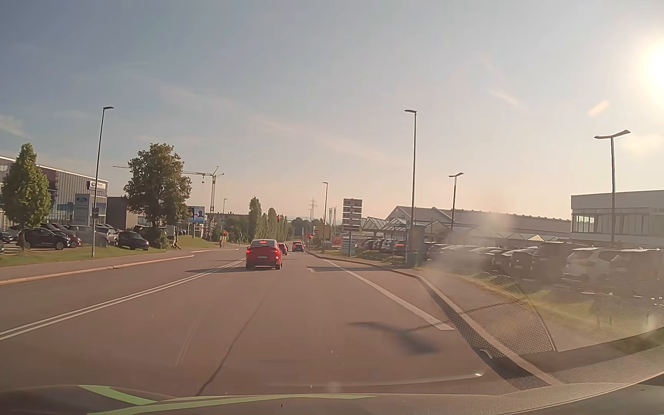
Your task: Follow the waypoints while adhering to traffic rules and regulations
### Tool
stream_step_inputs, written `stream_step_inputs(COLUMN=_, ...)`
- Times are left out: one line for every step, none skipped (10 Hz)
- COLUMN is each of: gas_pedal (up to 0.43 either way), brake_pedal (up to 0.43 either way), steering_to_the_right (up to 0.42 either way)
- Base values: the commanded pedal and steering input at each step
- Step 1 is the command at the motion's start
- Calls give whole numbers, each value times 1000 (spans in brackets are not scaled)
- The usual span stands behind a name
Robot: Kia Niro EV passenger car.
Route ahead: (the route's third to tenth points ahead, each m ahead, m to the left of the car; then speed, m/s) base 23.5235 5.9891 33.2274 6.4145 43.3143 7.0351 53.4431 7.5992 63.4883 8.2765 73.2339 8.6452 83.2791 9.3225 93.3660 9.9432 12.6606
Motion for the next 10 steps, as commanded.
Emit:
stream_step_inputs(gas_pedal=0, brake_pedal=159, steering_to_the_right=-11)
stream_step_inputs(gas_pedal=0, brake_pedal=159, steering_to_the_right=-11)
stream_step_inputs(gas_pedal=0, brake_pedal=159, steering_to_the_right=-11)
stream_step_inputs(gas_pedal=0, brake_pedal=165, steering_to_the_right=-10)
stream_step_inputs(gas_pedal=0, brake_pedal=165, steering_to_the_right=-8)
stream_step_inputs(gas_pedal=0, brake_pedal=177, steering_to_the_right=-6)
stream_step_inputs(gas_pedal=0, brake_pedal=183, steering_to_the_right=-6)
stream_step_inputs(gas_pedal=0, brake_pedal=189, steering_to_the_right=-6)
stream_step_inputs(gas_pedal=0, brake_pedal=201, steering_to_the_right=-6)
stream_step_inputs(gas_pedal=0, brake_pedal=201, steering_to_the_right=-6)
